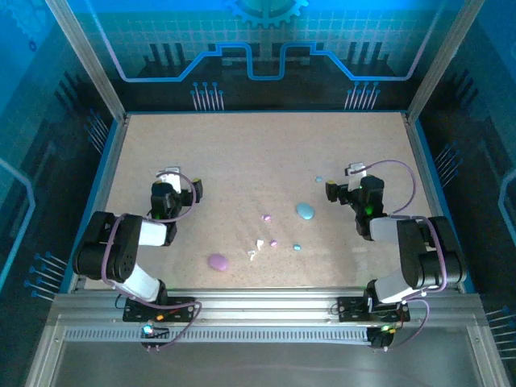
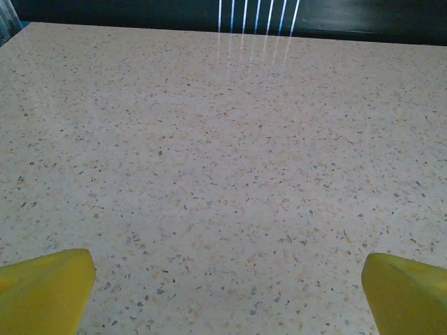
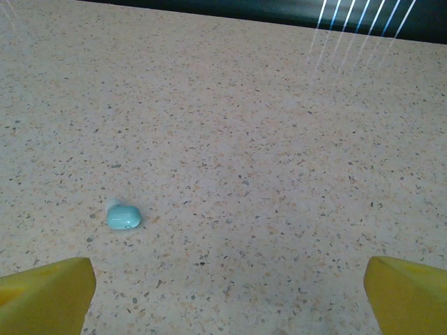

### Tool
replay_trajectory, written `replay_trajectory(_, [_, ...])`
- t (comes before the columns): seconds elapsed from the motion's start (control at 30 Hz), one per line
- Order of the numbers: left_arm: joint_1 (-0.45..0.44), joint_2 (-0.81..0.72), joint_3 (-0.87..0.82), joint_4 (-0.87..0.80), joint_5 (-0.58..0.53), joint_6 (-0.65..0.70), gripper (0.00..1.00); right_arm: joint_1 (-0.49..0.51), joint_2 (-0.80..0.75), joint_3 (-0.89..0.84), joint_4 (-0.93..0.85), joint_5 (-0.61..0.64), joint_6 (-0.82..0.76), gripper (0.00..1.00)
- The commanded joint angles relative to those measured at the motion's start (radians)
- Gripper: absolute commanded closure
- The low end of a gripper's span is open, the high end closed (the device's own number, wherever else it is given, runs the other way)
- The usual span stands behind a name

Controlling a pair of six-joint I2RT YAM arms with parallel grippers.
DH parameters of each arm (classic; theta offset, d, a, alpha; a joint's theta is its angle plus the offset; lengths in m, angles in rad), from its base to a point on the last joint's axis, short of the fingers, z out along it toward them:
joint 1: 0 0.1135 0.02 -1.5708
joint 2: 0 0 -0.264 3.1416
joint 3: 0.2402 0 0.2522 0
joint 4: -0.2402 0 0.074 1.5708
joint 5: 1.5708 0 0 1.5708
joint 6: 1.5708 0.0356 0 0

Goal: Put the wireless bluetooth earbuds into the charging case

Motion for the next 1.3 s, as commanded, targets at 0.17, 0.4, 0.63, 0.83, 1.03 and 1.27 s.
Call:
replay_trajectory(0.17, [0.010,-0.015,0.016,0.000,0.023,0.020,0.01,-0.006,0.002,0.005,0.024,-0.009,0.007,0.00])
replay_trajectory(0.4, [0.012,-0.014,0.019,-0.004,0.026,0.018,0.01,-0.010,0.002,0.005,0.024,-0.015,0.009,0.00])
replay_trajectory(0.63, [0.013,-0.015,0.018,-0.003,0.028,0.018,0.01,-0.011,0.002,0.004,0.024,-0.017,0.009,0.00])
replay_trajectory(0.83, [0.009,-0.022,-0.008,0.039,0.026,0.022,0.01,0.003,-0.011,-0.004,0.030,-0.040,-0.016,0.00])
replay_trajectory(1.03, [0.000,-0.214,-0.075,-0.015,-0.069,-0.011,0.01,-0.001,-0.161,0.122,-0.356,-0.063,0.040,0.00])
replay_trajectory(1.27, [0.002,-0.470,0.084,-0.594,-0.162,-0.304,0.01,-0.002,-0.196,0.342,-0.867,-0.279,0.190,0.04])
